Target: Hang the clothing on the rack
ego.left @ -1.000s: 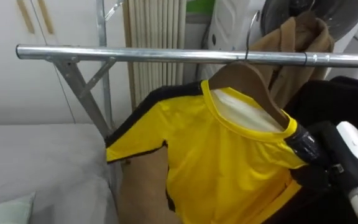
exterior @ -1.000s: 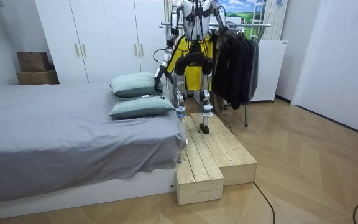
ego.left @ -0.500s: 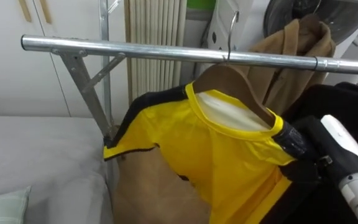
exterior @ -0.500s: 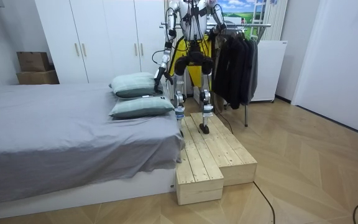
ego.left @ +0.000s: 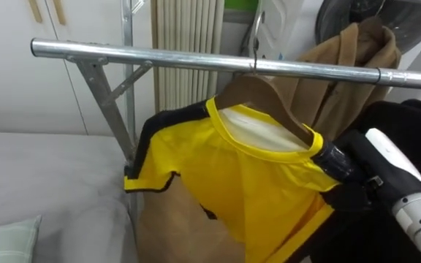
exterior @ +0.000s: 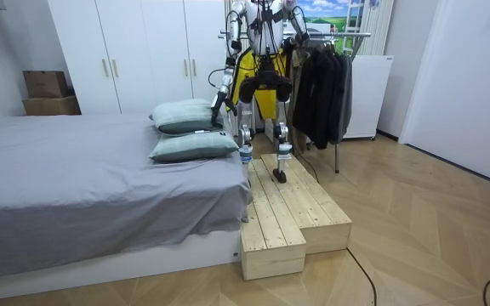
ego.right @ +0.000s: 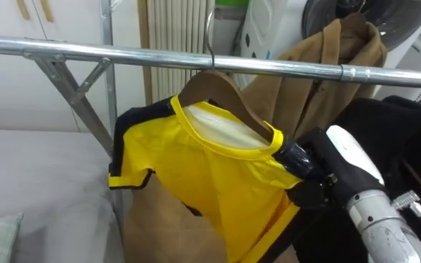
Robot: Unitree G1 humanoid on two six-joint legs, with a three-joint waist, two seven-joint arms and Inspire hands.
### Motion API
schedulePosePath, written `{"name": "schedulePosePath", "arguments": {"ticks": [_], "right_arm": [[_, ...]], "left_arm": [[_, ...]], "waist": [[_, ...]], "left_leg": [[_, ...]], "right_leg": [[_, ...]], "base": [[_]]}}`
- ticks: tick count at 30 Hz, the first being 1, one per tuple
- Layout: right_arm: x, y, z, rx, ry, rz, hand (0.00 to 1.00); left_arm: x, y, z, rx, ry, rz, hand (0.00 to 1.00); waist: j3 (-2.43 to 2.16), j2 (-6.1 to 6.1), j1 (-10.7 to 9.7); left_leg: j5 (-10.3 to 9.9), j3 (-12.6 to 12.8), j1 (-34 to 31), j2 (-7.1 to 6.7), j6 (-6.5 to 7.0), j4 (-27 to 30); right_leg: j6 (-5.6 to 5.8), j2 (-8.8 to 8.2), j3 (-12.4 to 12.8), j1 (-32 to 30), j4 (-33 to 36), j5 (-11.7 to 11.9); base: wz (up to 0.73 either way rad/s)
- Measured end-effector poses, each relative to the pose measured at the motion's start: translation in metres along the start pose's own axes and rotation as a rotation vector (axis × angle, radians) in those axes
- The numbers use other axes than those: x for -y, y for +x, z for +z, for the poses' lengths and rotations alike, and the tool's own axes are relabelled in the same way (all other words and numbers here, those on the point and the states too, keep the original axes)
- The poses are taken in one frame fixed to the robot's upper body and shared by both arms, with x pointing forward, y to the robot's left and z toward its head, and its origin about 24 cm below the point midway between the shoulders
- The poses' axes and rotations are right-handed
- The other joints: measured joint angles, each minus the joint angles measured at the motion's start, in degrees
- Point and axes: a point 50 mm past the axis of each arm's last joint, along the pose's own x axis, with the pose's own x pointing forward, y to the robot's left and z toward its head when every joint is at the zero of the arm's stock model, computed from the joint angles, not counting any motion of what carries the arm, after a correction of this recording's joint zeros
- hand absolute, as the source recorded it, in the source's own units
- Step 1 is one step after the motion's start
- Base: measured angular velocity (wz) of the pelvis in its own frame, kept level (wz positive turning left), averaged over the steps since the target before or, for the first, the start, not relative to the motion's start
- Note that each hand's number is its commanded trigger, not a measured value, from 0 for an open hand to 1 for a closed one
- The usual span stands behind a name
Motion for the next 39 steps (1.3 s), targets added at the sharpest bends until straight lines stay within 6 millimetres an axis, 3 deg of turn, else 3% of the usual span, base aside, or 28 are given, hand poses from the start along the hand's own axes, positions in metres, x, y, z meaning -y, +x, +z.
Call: {"name": "schedulePosePath", "arguments": {"ticks": [5,18,23,39], "right_arm": [[-0.003,0.007,-0.005,-0.004,0.078,0.046,1.00],[-0.012,0.029,-0.024,-0.063,0.263,0.168,1.00],[-0.012,0.050,-0.026,-0.085,0.321,0.192,1.00],[-0.021,0.059,-0.049,-0.169,0.508,0.272,1.00]], "left_arm": [[-0.004,0.000,0.003,0.011,-0.004,0.011,0.00],[-0.009,0.000,0.009,0.042,0.019,0.027,0.00],[-0.012,0.000,0.011,0.049,0.022,0.019,0.00],[-0.015,-0.001,0.018,0.086,0.022,0.030,0.00]], "waist": [[-0.02,-0.04,0.0],[-0.06,-0.55,2.4],[-0.05,-1.02,3.6],[-0.16,-1.06,6.1]], "left_leg": [[0.0,-1.9,0.2,0.03,-0.04,0.3],[0.1,-2.5,0.7,0.05,-0.12,0.4],[0.1,-2.7,1.0,-0.03,-0.11,0.6],[0.1,-3.5,0.6,-0.06,-0.11,0.4]], "right_leg": [[-0.07,-0.15,-1.7,1.3,-1.0,0.0],[-0.16,-0.15,-2.0,2.0,-1.0,0.1],[-0.16,-0.15,-1.9,2.2,-1.0,0.1],[-0.25,-0.30,-3.3,2.2,-1.0,0.2]], "base": [[0.17],[0.01],[0.00],[0.02]]}}
